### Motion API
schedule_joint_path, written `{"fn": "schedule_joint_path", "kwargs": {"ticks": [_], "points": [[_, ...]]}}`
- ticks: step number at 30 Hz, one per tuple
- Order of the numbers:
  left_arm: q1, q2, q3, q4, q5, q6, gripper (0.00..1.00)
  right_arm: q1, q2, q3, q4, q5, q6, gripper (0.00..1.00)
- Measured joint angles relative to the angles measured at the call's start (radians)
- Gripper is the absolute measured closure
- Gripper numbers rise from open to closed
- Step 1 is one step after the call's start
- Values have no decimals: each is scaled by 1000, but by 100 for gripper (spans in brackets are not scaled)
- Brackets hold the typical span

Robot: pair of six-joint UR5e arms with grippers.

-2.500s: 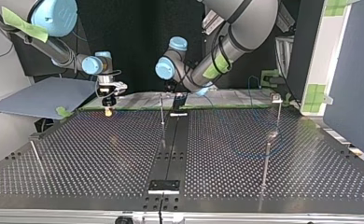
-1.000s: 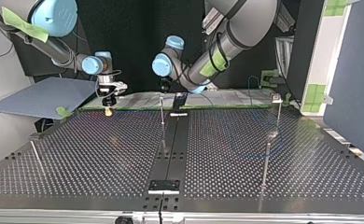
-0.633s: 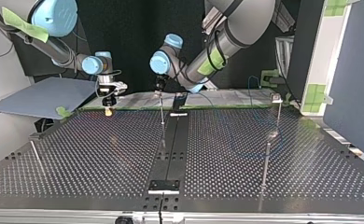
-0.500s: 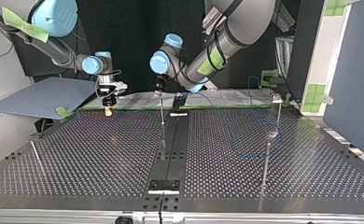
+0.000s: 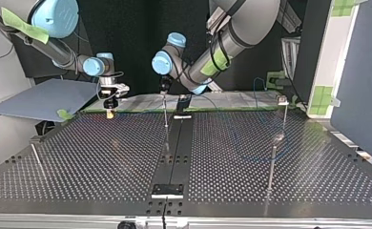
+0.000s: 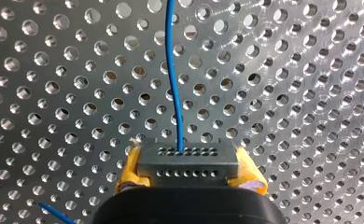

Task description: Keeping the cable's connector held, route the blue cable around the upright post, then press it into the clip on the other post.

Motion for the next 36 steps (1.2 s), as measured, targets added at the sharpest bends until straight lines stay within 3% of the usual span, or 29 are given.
{"fn": "schedule_joint_path", "kwargs": {"ticks": [8,18,36], "points": [[-1,0,0,-50,-12,-18,0,0,1,0,-1,0,0,100],[-1,0,0,-49,-18,-27,0,0,2,0,-3,0,0,100],[-9,19,-24,-52,-82,-28,0,0,3,0,-3,0,6,100]]}}
